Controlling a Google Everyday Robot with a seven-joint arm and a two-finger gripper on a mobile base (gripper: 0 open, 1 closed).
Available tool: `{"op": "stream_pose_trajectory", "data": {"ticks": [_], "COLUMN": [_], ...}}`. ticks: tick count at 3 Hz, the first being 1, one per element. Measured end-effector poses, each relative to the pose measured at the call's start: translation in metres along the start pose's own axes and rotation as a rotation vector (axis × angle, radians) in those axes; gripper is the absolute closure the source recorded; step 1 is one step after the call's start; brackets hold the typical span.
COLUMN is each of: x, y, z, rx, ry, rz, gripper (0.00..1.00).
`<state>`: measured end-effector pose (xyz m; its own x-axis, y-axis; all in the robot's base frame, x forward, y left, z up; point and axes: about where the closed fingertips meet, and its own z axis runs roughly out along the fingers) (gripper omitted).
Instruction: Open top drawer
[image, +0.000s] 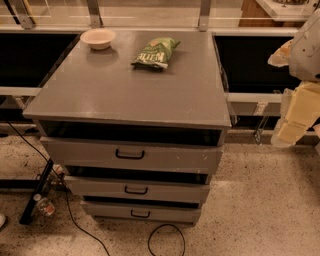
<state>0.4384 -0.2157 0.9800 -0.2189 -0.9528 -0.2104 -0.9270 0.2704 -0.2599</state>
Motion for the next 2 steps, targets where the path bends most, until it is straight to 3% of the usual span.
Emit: {"op": "stream_pose_trajectory", "data": {"ticks": [1,2], "x": [0.0,0.0], "y": [0.0,0.0], "z": [0.0,0.0], "rx": [0.0,0.0], "ry": [0.0,0.0], "rz": [0.0,0.0], "gripper": [0.0,0.18]}}
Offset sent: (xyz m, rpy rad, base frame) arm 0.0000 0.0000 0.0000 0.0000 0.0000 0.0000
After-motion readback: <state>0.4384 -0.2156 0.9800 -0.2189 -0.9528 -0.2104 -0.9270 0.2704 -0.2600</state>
